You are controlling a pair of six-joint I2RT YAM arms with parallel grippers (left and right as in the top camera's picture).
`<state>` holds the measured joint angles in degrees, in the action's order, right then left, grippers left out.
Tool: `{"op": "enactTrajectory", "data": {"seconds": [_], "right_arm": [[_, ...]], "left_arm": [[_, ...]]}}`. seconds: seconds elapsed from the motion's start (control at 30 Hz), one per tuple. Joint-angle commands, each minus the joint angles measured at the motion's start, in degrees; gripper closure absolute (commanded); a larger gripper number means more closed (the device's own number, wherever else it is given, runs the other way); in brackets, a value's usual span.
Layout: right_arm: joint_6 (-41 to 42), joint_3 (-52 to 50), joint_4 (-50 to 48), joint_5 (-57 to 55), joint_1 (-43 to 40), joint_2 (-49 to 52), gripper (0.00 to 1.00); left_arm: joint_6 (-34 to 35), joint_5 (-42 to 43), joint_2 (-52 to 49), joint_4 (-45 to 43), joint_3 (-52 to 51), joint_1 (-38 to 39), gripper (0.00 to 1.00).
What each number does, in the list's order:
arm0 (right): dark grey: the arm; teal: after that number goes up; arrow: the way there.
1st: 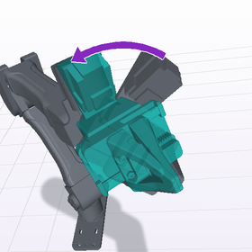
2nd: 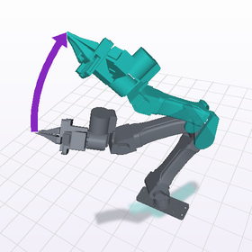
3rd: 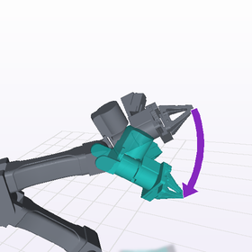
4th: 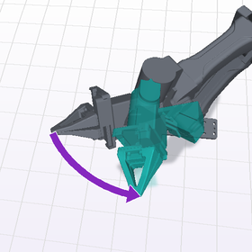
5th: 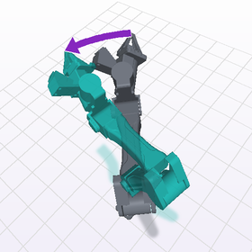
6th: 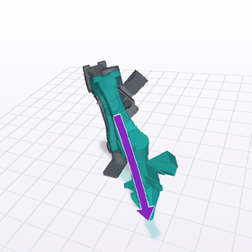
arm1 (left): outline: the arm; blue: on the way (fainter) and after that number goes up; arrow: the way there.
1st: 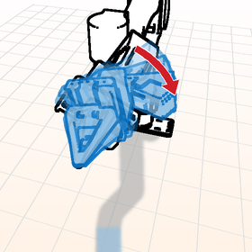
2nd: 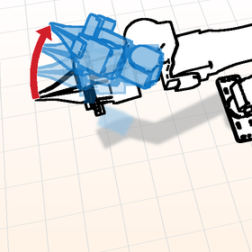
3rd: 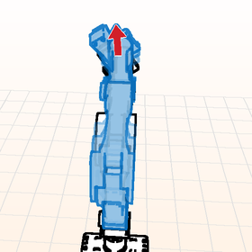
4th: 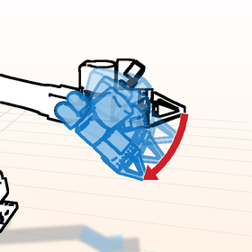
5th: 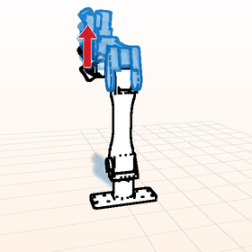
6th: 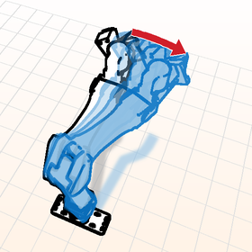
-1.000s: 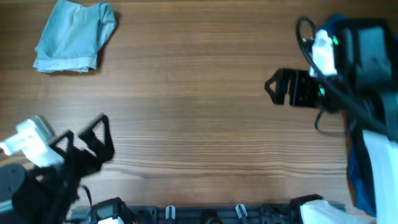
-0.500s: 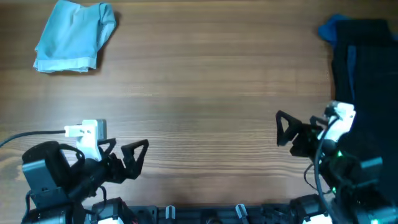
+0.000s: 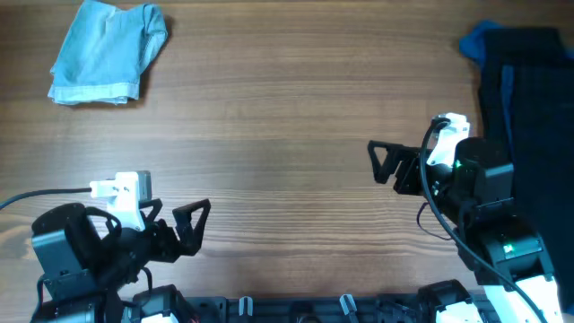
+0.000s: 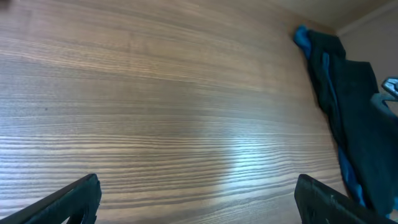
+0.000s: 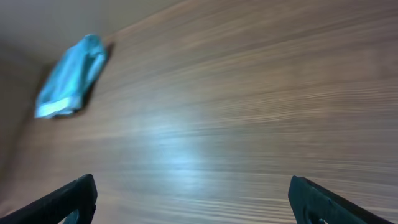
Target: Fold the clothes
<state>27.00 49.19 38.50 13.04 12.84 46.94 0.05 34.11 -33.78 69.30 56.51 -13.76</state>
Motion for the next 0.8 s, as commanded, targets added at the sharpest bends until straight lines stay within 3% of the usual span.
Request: {"op": "enactTrajectory", "data": {"seconds": [0.0, 0.1, 0.17, 0.37, 0.57, 0.77], "right_arm": [[0.0, 0.1, 0.5, 6.3, 0.1, -0.1, 0.0], [-1.2, 0.1, -1.6, 2.8, 0.1, 0.1, 0.0], [-8.3, 0.1, -1.8, 1.2, 0.1, 0.1, 0.0], [-9.0, -1.8, -2.2, -9.8, -1.4, -8.1, 0.0], [-11.2, -20.5, -17.6, -8.9, -8.5, -29.1, 0.0], [-13.7, -35.5, -34.0, -7.9, -8.8, -36.3, 0.0]], "left_arm": [[-0.9, -0.4, 0.2, -0.2, -0.3, 0.4, 0.0], [-0.9, -0.4, 0.1, -0.2, -0.3, 0.4, 0.0], [-0.9, -0.4, 0.1, -0.2, -0.3, 0.4, 0.0], [-0.9, -0.4, 0.1, -0.2, -0.3, 0.4, 0.0], [-0.9, -0.4, 0.1, -0.2, -0.3, 0.4, 0.0], [-0.9, -0.4, 0.1, -0.2, -0.3, 0.4, 0.0]]}}
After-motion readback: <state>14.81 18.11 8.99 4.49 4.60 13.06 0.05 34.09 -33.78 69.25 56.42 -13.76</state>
